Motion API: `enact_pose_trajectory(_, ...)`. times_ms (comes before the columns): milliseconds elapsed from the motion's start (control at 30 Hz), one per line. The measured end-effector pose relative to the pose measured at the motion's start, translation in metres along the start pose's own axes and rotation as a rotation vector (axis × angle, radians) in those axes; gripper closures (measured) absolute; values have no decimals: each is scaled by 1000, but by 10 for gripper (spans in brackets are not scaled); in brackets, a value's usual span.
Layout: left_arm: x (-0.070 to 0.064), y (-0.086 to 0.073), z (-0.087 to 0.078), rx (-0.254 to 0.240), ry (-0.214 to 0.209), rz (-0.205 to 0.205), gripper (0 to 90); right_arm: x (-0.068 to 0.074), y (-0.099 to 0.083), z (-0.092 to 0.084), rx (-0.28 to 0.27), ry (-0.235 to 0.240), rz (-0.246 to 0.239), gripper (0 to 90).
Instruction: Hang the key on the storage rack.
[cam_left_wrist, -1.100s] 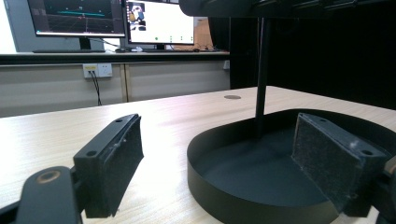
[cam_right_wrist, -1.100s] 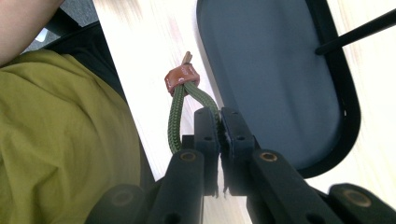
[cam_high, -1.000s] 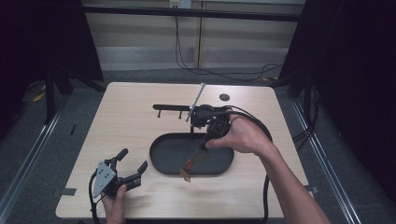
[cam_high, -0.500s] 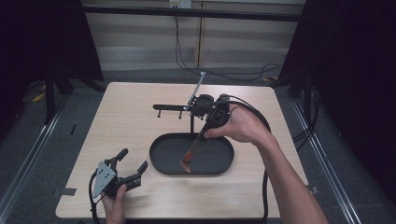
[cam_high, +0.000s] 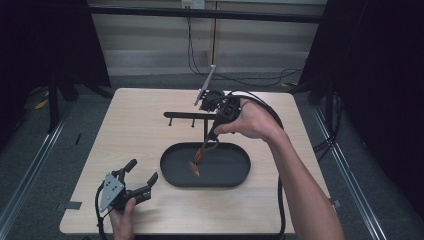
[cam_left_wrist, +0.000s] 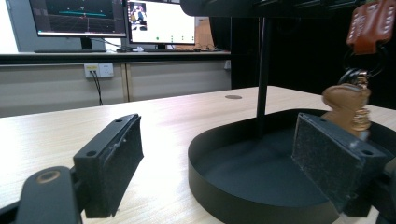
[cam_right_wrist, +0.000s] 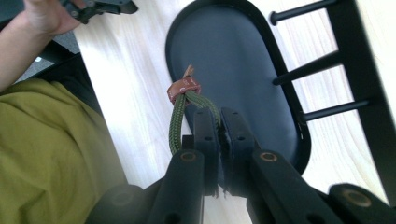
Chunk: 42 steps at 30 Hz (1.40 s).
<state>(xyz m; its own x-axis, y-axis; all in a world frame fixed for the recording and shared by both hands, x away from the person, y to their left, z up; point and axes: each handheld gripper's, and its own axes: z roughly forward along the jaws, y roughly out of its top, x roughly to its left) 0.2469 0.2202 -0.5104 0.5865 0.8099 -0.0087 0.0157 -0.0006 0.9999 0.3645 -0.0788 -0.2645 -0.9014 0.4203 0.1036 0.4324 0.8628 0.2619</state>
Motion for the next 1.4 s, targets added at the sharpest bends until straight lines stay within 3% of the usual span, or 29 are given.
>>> enact_pose_trajectory(133,0,0,0,6,0,1,158,-11,3,2,22,-17,26,866)
enact_pose_trajectory(467,0,0,0,1,0,4,158,-25,5,0,-8,-37,56,866)
enact_pose_trajectory(767,0,0,0,-4,-2,-3,158,-42,5,7,17,-54,92,865)
enact_pose_trajectory(1400,0,0,0,-3,-6,-2,158,-61,9,12,3,-66,134,861)
